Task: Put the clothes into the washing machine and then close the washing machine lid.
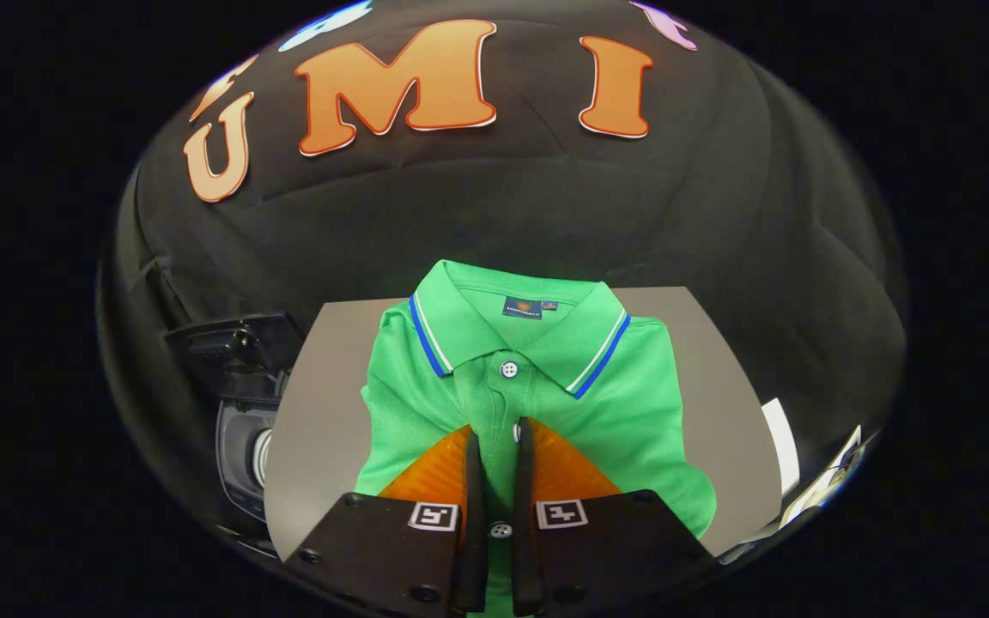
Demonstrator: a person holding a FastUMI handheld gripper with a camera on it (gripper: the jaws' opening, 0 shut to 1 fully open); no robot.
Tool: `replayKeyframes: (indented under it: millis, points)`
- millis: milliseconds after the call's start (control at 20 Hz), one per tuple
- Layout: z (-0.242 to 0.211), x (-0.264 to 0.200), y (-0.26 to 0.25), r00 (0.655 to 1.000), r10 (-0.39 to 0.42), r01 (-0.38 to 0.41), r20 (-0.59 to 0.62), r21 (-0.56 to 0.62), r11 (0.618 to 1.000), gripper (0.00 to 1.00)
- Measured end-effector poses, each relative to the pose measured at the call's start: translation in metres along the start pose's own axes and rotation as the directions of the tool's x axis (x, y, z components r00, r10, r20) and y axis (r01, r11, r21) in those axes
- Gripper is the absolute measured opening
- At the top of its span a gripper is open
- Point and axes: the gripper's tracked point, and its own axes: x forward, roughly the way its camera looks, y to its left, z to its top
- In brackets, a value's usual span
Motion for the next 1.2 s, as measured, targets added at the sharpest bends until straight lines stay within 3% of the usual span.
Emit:
replayKeyframes:
  millis: [50, 150, 400, 500, 800, 1200]
  points:
    - [-0.002, 0.005, -0.001, 1.0, -0.007, 0.007, 0.003, -0.036, 0.999, 0.12]
    - [-0.001, 0.003, 0.001, 0.999, -0.008, 0.011, 0.04, -0.073, 0.997, 0.08]
    - [0.001, -0.008, 0.0, 0.97, 0.063, -0.069, 0.234, 0.019, 0.997, 0.08]
    - [0.008, -0.016, 0.0, 0.93, 0.1, -0.114, 0.352, 0.021, 0.993, 0.08]
    - [0.029, -0.088, 0.004, 0.761, 0.161, -0.234, 0.628, 0.034, 0.972, 0.07]
    - [0.05, -0.19, 0.039, 0.642, 0.169, -0.243, 0.748, -0.01, 0.97, 0.07]
